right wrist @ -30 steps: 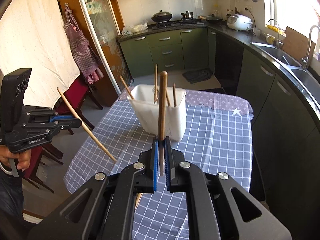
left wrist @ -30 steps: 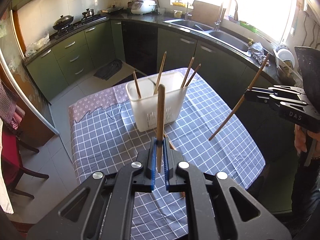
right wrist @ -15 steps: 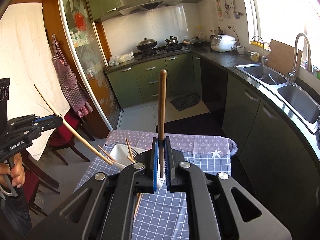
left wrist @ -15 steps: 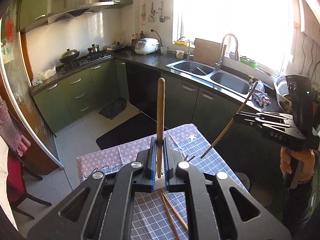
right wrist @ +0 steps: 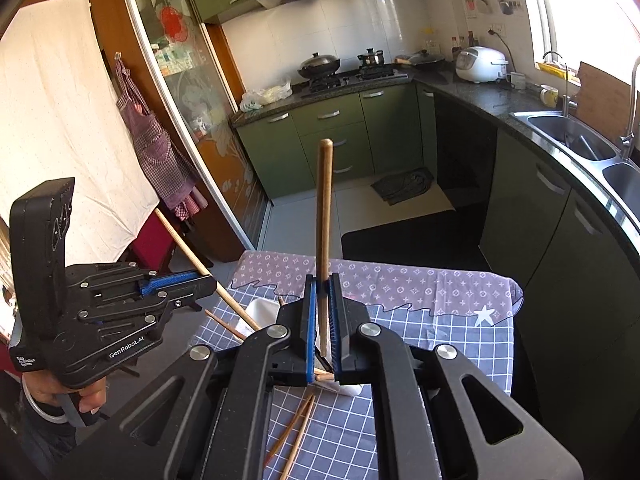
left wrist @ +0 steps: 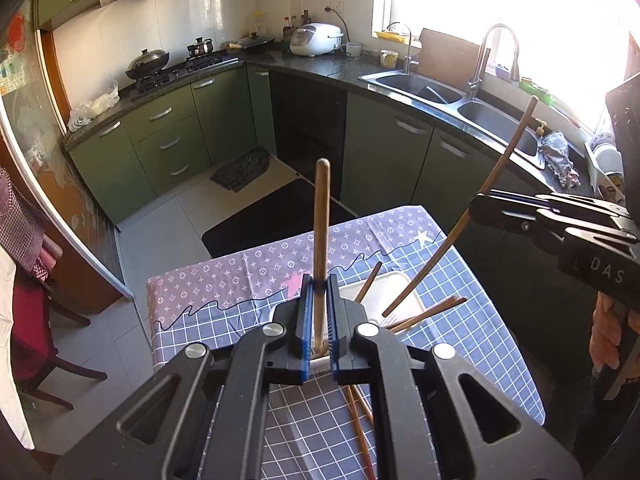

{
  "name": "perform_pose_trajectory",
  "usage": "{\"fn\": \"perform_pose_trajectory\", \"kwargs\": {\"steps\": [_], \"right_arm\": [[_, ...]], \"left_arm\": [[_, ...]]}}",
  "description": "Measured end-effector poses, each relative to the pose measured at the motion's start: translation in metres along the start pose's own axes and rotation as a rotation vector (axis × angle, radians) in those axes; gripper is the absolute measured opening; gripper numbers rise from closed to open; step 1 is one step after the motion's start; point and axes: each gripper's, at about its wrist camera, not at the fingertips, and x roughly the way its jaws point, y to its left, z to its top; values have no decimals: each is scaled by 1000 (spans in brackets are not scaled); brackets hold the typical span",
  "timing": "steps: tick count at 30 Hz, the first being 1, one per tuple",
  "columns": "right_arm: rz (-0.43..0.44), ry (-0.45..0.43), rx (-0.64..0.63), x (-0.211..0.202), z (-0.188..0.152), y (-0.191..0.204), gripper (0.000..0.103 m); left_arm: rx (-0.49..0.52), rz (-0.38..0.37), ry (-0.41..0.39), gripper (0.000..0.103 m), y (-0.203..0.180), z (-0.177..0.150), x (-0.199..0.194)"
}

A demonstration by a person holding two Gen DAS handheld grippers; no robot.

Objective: Organize utensils
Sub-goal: 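Lower the chopsticks into the white holder and open both grippers, then move both grippers back down to the last two chopsticks on the cloth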

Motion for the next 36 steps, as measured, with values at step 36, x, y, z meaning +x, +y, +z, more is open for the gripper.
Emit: {"fn": "perform_pose_trajectory", "kwargs": {"steps": [36], "right_arm": [[-9,282,47,-20,-236,-35,29]], "left_arm": [[-71,-106,461,24,-31,-165,79]]}}
